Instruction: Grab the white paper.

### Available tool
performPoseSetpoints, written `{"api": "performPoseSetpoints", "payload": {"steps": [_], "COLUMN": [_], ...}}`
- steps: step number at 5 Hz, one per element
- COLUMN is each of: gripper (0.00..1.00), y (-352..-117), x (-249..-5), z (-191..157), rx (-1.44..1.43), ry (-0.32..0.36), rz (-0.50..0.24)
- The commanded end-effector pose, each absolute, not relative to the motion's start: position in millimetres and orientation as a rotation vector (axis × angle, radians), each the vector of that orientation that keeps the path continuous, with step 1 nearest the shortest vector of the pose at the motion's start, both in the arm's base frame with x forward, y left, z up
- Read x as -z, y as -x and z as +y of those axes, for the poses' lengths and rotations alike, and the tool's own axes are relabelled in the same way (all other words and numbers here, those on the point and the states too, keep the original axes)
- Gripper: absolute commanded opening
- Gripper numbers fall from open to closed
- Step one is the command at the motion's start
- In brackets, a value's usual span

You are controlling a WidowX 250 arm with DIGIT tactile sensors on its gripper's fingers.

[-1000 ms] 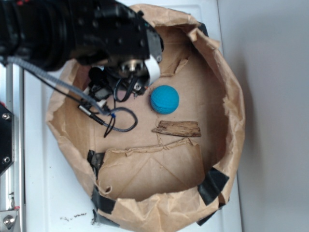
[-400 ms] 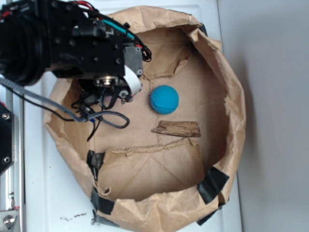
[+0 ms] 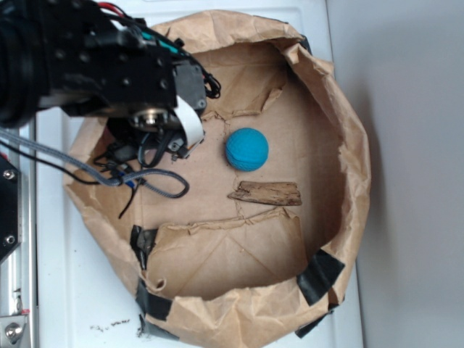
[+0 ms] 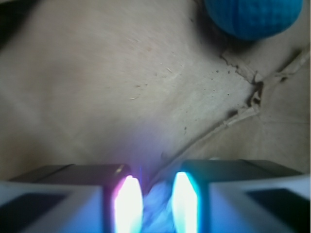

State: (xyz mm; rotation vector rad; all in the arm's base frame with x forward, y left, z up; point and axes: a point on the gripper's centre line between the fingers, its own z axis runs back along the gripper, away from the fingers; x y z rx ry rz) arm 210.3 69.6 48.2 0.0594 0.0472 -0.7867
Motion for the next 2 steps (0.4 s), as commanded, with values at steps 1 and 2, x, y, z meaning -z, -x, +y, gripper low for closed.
{"api": "performPoseSetpoints", "payload": {"steps": [1,2], "gripper": [1.00,1.00], "y": [-217.9,-219.0], "x": [-80.7,-72.1], "z": [82.4,90.1], "rx": [0.761,0.737], "ry": [0.015,-0.023], "rz": [-0.004,0.026]}}
